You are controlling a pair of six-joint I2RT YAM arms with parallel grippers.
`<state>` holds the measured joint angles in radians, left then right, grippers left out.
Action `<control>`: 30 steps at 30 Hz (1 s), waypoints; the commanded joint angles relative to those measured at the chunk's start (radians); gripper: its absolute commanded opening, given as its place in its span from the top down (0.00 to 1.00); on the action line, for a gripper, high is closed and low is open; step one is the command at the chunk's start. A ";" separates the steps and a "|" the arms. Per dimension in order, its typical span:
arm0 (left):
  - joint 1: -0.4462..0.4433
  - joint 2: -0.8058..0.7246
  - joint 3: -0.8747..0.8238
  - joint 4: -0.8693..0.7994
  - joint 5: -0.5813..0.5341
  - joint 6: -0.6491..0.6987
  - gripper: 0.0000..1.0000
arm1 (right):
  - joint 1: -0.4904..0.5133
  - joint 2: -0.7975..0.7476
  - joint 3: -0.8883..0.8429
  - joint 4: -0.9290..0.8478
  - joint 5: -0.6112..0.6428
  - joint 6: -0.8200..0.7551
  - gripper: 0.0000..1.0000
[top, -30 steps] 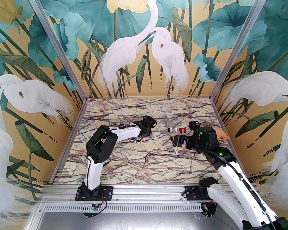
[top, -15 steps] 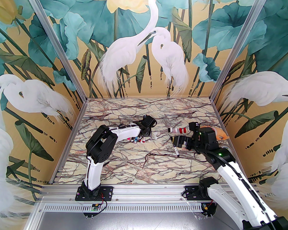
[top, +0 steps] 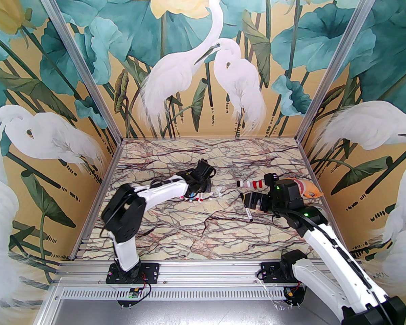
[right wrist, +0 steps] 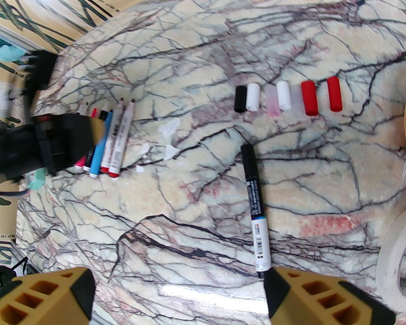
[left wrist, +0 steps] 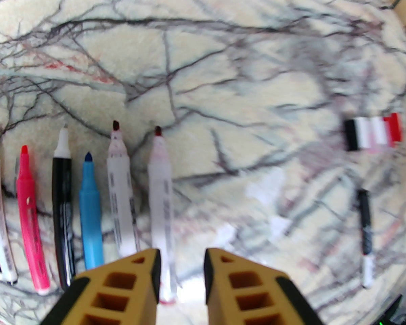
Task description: Open the pen caps
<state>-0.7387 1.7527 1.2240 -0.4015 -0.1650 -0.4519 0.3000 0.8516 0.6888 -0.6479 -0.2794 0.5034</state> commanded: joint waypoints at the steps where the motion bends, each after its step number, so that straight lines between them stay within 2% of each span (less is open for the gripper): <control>1: 0.005 -0.118 -0.095 0.113 0.154 -0.030 0.65 | 0.011 0.027 0.024 -0.011 0.059 -0.016 0.17; 3: 0.004 -0.180 -0.165 0.180 0.229 -0.044 0.62 | 0.013 0.052 0.028 -0.013 0.065 -0.036 0.23; 5: 0.000 -0.237 -0.231 0.240 0.285 -0.068 0.55 | 0.016 0.081 0.037 -0.016 0.069 -0.050 0.24; 9: -0.002 -0.332 -0.343 0.355 0.357 -0.117 0.29 | 0.022 0.143 0.054 -0.017 0.105 -0.065 0.26; 12: -0.004 -0.398 -0.406 0.404 0.399 -0.134 0.02 | 0.024 0.184 0.078 -0.029 0.122 -0.079 0.28; 22: -0.005 -0.598 -0.593 0.595 0.515 -0.169 0.00 | 0.040 0.359 0.136 -0.035 0.104 -0.113 0.41; 30: -0.005 -0.626 -0.624 0.594 0.533 -0.154 0.01 | 0.065 0.566 0.266 -0.044 0.156 -0.188 0.49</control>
<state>-0.7399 1.1446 0.6144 0.1623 0.3325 -0.6102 0.3565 1.3682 0.8963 -0.6819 -0.1600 0.3618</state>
